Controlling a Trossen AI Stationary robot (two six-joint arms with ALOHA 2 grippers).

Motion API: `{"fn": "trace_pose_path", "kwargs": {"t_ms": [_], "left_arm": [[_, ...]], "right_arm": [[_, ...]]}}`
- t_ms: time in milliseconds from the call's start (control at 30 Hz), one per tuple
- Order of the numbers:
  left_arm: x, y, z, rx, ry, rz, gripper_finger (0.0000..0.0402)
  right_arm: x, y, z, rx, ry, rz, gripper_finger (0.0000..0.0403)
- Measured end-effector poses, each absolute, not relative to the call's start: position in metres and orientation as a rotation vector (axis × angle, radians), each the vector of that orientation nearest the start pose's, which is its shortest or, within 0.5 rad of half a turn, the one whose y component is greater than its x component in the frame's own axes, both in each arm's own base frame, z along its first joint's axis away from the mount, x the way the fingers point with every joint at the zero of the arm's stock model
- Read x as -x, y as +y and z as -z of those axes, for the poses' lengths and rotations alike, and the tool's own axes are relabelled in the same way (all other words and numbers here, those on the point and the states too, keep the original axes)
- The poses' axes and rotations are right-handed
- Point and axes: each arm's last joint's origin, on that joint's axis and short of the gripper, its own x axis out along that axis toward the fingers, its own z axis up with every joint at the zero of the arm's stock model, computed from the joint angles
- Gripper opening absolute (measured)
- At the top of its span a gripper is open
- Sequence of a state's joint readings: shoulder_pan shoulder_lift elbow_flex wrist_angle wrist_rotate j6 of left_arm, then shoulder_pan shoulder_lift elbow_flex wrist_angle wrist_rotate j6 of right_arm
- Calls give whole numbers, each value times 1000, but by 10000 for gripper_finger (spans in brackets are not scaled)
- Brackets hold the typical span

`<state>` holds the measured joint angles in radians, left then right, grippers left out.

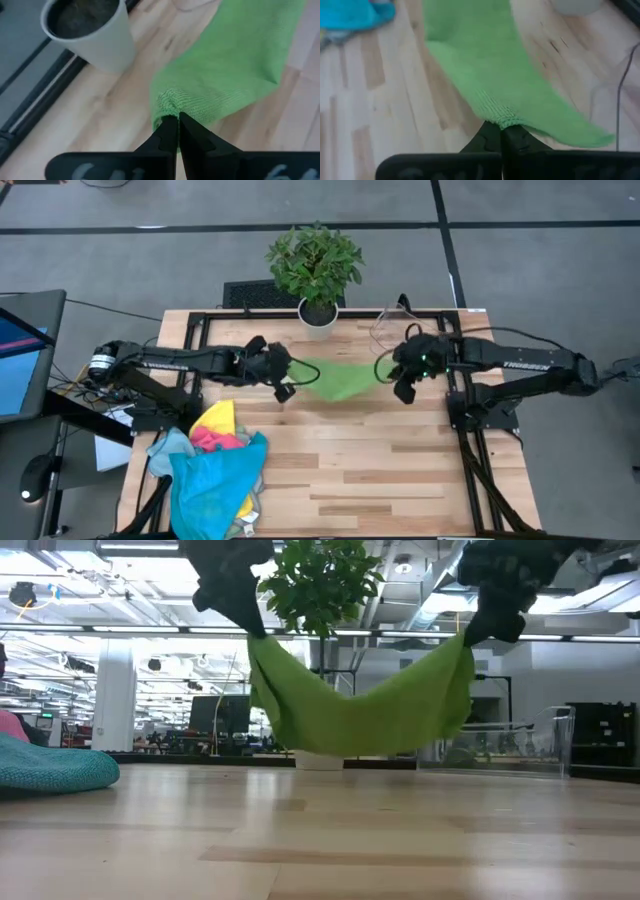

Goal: Fold microfiber towels
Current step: Fold the green microfiber towel

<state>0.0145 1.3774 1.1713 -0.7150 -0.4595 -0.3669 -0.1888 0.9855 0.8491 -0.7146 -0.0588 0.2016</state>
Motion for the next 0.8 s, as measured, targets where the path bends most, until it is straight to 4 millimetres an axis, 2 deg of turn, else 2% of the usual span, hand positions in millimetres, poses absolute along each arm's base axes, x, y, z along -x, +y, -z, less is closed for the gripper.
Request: {"fn": "trace_pose_path", "kwargs": {"t_ms": [67,133,233,367,467,567,667,800], "left_arm": [[-277,17,-295,126,821,-606,0],[-274,9,-285,135,841,-596,0],[-268,-8,-255,174,901,-542,0],[-254,-32,-209,285,935,-499,0],[-243,-47,-187,371,939,-502,0],[-233,-58,-177,410,959,-513,0],[-229,-65,-173,417,970,-507,0],[-227,-67,-172,432,971,-515,0]], "right_arm": [[-185,-32,-276,-310,848,177,7],[-184,-27,-268,-325,899,151,7],[-185,-17,-249,-344,965,127,7],[-184,-1,-214,-392,1034,106,7],[-186,11,-195,-413,1045,82,12],[-188,20,-185,-422,1059,64,43],[-189,25,-178,-404,1098,60,90],[-190,31,-181,-384,1063,44,159]]}}
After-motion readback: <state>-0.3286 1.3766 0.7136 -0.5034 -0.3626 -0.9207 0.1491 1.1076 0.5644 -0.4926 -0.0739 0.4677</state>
